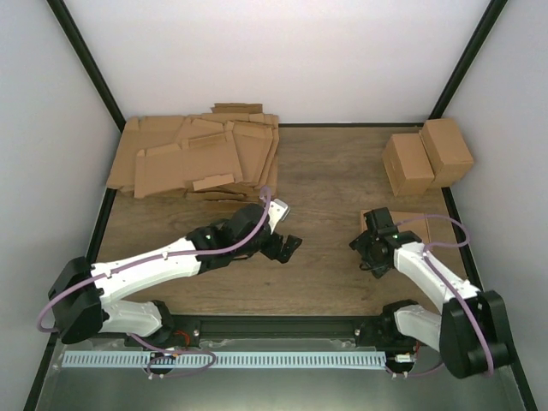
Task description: Fold the paper box
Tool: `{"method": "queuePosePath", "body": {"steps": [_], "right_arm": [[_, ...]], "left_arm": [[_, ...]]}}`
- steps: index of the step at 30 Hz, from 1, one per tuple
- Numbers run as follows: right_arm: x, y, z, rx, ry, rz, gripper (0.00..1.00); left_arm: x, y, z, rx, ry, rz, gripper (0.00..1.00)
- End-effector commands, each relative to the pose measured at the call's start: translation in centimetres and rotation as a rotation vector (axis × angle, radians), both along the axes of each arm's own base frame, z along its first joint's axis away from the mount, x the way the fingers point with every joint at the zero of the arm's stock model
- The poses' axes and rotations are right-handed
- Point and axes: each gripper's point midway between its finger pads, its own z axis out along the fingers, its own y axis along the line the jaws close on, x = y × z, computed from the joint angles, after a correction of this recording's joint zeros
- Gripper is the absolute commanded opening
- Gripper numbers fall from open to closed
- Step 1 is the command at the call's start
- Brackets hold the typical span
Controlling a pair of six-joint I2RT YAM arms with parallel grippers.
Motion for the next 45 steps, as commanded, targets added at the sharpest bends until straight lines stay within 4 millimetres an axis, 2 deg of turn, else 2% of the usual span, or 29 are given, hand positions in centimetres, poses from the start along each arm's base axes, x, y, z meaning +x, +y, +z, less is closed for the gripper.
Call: {"method": "queuePosePath", "body": {"steps": [1, 12, 19, 24, 32, 36, 39, 45], "right_arm": [[2.3, 0.0, -0.2, -0.036, -0.044, -0.057, 0.77], [4.4, -2.4, -1.3, -0.224, -0.031, -0.088, 0.68], [5.6, -4.3, -0.7, -0.299, -0.066, -0.09, 0.62], [7.4, -5.0, -0.5, -0.363, -0.067, -0.001, 0.62], [9.2, -7.8, -0.6, -0.455, -0.068, 0.003, 0.62], [11.3, -8.1, -0.1, -0.455, -0.126, 0.074, 0.67], [11.9, -9.2, 0.7, -0.482, -0.145, 0.049, 0.69], [14.6, -8.6, 2.1, -0.49, -0.257, 0.155, 0.73]], "left_arm": [[0.2, 0.7, -0.2, 0.015, -0.01, 0.015, 1.0], [0.3, 1.4, -0.2, 0.024, -0.024, 0.022, 1.0], [0.3, 2.2, 0.2, 0.028, -0.036, 0.033, 1.0], [0.1, 2.6, 0.2, 0.022, -0.033, 0.036, 1.0], [-0.2, 2.6, 0.5, 0.002, -0.021, 0.03, 1.0], [-0.2, 2.4, 0.6, -0.003, -0.018, 0.026, 1.0], [-0.2, 2.2, 0.7, -0.005, -0.013, 0.019, 1.0], [-0.2, 1.6, 0.8, -0.002, -0.002, 0.007, 1.0]]}}
